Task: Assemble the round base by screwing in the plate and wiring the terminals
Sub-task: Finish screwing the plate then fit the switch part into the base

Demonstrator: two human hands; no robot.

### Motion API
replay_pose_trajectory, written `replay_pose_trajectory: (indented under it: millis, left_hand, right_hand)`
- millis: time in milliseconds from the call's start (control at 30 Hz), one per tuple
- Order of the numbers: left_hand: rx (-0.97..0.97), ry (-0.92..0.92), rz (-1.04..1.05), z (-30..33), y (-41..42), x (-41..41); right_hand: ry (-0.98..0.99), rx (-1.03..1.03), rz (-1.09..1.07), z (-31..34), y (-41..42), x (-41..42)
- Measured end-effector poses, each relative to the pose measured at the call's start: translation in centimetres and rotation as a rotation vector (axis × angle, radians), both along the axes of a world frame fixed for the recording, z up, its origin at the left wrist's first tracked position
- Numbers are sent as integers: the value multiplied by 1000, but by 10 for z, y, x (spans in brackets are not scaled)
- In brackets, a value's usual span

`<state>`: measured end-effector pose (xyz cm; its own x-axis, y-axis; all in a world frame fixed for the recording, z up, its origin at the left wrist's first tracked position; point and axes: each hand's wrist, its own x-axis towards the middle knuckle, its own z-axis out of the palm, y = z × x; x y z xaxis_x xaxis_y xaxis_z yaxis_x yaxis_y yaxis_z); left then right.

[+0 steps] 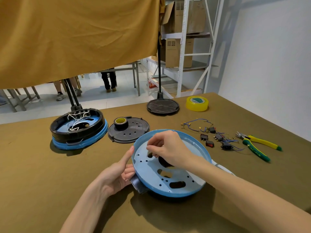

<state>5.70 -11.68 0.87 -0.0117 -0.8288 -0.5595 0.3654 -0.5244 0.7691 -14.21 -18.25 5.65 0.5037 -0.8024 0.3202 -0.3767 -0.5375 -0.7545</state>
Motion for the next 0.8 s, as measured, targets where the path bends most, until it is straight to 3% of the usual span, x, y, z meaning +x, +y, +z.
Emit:
replay_pose_trajectory:
  millis: [367,633,800]
  left_hand:
    - [-23,-76,-37,-2,-4,-8]
    - [-59,-66,-24,-4,-3,-8]
    - [-58,-70,-2,-9,-3,-6]
  right_hand:
    - [-79,-141,-6,-11,-15,26]
    - [-90,-115,48,-19,-13,30]
    - [27,-348,107,-18,-10,23]
